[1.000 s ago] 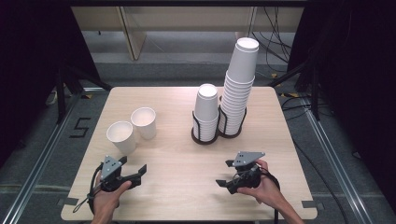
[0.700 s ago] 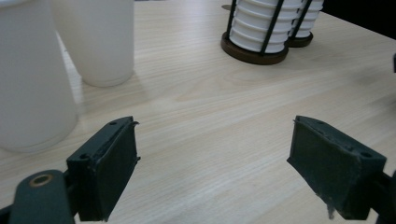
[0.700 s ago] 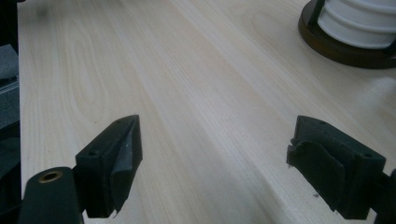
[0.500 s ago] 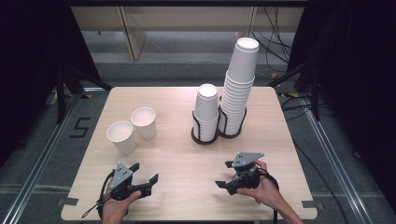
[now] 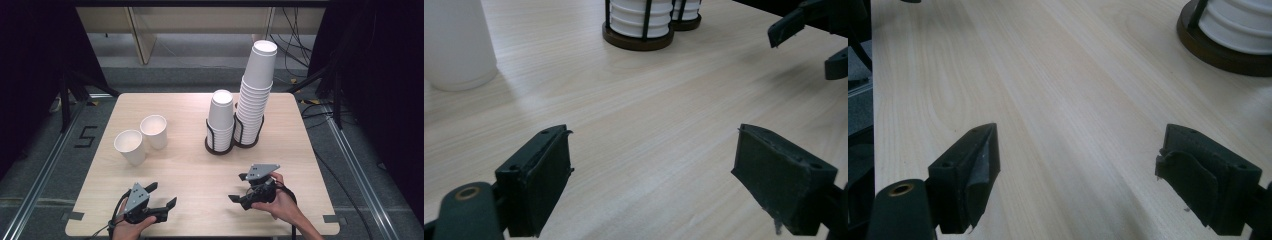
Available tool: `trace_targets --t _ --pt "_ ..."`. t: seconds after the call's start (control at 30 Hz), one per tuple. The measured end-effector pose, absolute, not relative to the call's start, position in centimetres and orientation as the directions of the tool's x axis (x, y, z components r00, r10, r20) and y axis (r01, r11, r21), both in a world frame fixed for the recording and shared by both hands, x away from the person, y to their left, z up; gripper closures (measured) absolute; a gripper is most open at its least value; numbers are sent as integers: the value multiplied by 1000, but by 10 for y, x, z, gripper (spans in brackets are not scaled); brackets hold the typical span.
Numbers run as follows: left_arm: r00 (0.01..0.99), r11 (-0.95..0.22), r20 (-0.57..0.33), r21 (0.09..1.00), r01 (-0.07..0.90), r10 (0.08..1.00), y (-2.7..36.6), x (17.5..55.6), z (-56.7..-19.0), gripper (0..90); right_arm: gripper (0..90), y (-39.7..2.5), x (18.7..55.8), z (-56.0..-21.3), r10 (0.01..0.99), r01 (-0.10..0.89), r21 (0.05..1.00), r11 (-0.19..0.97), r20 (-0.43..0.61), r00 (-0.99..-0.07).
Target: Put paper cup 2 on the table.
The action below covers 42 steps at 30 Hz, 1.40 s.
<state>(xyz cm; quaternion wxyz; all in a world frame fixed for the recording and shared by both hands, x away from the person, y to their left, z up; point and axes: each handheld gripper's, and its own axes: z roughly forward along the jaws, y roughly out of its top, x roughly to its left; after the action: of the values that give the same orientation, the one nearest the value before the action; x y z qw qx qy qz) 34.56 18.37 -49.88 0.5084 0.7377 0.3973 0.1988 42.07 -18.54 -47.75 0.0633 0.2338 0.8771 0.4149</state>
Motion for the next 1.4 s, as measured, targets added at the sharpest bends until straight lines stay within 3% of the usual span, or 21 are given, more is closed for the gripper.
trace_targets --t 0.77,1.4 --pt "601 -191 -147 866 461 786 184 333 -505 146 173 -185 416 -480 469 375 748 547 97 -878" --pt "622 -223 -134 859 461 771 180 327 -506 147 173 -193 397 -479 463 372 758 535 105 -880"
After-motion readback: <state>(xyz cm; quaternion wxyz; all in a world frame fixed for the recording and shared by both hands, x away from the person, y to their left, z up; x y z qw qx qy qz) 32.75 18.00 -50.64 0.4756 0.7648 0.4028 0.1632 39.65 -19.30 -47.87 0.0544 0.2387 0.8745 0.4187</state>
